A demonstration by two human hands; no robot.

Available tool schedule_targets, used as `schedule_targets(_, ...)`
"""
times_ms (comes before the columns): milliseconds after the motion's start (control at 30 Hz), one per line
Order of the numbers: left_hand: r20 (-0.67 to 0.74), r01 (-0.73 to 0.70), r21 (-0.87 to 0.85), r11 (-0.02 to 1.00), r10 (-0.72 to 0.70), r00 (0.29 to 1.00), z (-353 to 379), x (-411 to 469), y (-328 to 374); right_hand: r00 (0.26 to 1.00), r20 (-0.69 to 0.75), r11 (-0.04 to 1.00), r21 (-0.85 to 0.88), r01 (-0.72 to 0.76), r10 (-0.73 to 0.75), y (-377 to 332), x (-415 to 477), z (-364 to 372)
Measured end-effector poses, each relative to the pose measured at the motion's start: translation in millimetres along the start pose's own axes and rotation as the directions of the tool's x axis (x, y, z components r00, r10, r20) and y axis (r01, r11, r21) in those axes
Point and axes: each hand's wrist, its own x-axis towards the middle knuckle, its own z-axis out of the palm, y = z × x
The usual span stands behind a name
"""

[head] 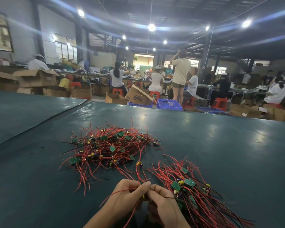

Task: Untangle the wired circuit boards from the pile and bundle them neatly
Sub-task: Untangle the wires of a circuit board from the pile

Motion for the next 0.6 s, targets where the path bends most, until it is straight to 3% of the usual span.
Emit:
schedule_targets(233,-0.028,0.007,0.013,1.0,-0.007,1.0,2.6,2.1,-1.2,0.996,-0.078,0.997,0.065,-0.037,0.042,2.7,3.4,4.9)
schedule_targets(333,-0.083,-0.042,0.114,0.993,0.052,0.995,3.7,1.8,-5.2,0.993,-0.091,0.994,0.085,-0.07,0.078,4.7,0.8,7.2)
schedule_targets(467,-0.105,-0.105,0.219,0.97,0.13,0.986,6.0,-2.9,-6.9,0.964,-0.251,0.993,0.097,-0.066,0.088,7.2,6.5,5.1)
schedule_targets(600,-0.058,-0.064,0.122,0.99,0.072,0.996,4.2,-2.9,-5.3,0.969,-0.241,0.992,0.129,-0.014,0.045,7.5,8.4,5.4)
